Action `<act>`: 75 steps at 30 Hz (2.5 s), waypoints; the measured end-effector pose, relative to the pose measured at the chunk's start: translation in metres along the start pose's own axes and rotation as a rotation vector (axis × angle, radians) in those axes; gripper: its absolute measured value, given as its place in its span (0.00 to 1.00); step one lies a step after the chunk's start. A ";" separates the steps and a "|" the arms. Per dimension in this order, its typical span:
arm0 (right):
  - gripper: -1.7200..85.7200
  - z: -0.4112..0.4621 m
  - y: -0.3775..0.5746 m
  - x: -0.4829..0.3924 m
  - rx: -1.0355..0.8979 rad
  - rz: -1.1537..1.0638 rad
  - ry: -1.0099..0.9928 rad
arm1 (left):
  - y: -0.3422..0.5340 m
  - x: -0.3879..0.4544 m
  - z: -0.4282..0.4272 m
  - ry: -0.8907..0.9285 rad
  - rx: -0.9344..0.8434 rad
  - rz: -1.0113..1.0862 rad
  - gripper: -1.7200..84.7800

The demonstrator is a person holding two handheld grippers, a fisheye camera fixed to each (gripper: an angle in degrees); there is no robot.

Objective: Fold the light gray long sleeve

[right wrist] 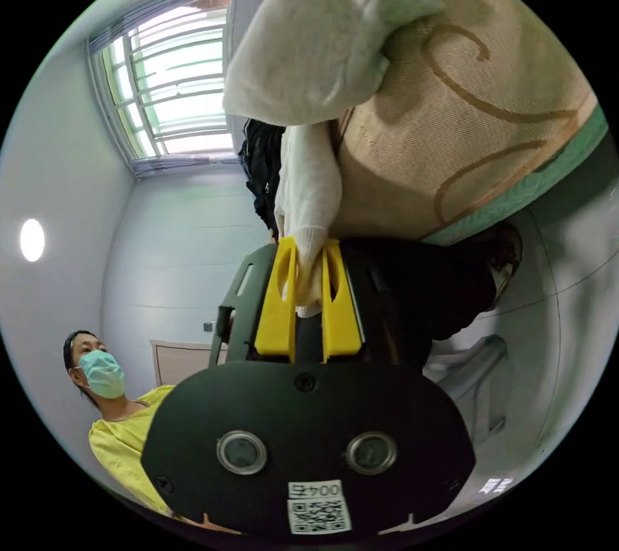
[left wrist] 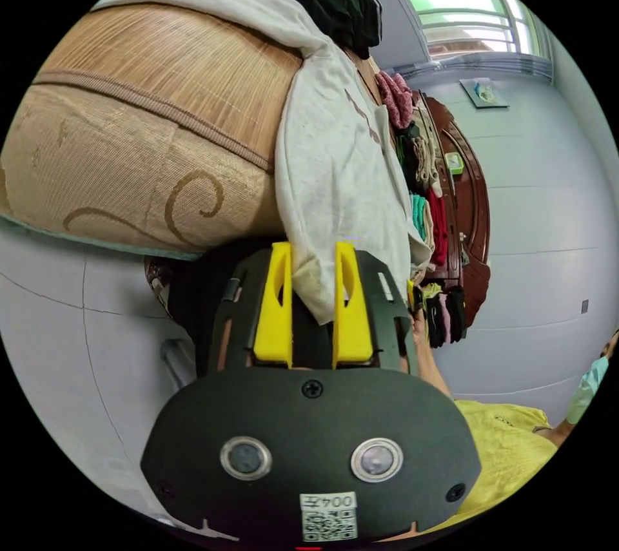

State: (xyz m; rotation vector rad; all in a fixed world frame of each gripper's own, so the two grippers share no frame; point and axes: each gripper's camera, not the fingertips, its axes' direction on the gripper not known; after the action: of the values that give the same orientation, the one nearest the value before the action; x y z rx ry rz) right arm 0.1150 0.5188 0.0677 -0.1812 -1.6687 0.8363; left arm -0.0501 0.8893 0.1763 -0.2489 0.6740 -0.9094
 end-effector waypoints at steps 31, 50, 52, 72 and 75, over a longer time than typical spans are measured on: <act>0.16 0.139 0.045 -0.138 -0.124 -0.316 0.688 | 0.017 0.032 -0.201 -0.317 0.140 0.176 0.06; 0.14 0.443 -0.069 -0.166 -0.280 -0.554 0.862 | -0.374 0.287 -0.046 -0.745 0.088 0.479 0.09; 0.14 0.467 -0.078 -0.165 -0.280 -0.564 0.906 | -0.393 0.295 -0.030 -0.776 0.082 0.470 0.08; 0.13 0.565 -0.075 -0.203 -0.103 -0.653 1.056 | -0.404 0.376 -0.108 -0.872 0.204 0.584 0.02; 0.15 0.568 -0.083 -0.207 -0.098 -0.670 1.125 | -0.391 0.407 -0.080 -0.821 0.193 0.686 0.02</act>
State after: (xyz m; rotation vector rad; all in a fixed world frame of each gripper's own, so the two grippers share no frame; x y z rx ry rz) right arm -0.3133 0.1069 -0.0691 -0.1081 -0.6088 0.0551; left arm -0.1782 0.3368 0.1230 -0.1759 -0.1110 -0.1562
